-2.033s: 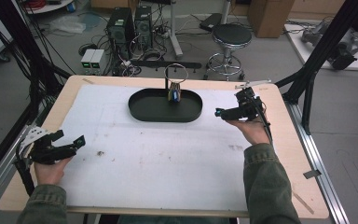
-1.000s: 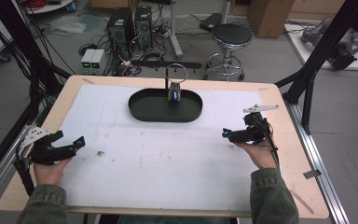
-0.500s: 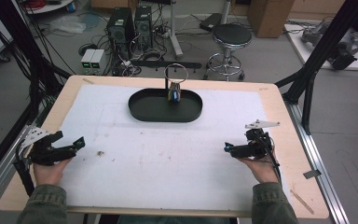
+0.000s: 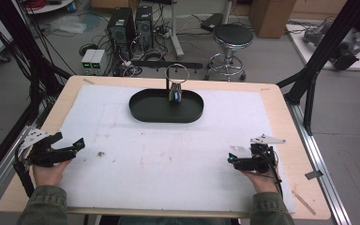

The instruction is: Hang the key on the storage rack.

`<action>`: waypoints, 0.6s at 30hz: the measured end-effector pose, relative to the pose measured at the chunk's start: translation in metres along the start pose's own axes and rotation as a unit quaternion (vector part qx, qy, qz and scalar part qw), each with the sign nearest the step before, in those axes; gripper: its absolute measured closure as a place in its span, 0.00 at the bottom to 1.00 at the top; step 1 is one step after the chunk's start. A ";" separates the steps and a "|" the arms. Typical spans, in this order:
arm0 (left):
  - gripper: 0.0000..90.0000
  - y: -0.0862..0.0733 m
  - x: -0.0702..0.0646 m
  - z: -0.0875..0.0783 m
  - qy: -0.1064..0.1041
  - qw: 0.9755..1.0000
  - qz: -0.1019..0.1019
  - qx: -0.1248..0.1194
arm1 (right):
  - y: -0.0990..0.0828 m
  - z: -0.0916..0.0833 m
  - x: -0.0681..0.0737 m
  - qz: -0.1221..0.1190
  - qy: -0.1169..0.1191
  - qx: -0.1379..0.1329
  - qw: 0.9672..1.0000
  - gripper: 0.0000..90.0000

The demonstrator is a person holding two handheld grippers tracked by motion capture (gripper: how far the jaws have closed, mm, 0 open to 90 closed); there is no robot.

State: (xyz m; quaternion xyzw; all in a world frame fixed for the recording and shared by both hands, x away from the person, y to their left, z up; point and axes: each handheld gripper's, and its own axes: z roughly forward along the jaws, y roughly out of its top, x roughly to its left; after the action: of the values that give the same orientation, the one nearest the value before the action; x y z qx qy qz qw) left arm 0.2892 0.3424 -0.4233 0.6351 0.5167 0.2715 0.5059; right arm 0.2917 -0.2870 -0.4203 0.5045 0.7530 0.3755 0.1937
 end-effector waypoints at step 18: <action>0.02 -0.002 -0.002 0.000 -0.009 1.000 -0.003 -0.001 | -0.018 -0.031 0.005 0.011 -0.074 -0.148 0.986 0.01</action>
State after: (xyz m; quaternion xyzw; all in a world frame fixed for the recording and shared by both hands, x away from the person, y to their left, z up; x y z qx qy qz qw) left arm 0.2882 0.3401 -0.4245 0.6354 0.5137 0.2649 0.5120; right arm 0.2581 -0.2977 -0.4141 0.5049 0.6669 0.4468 0.3173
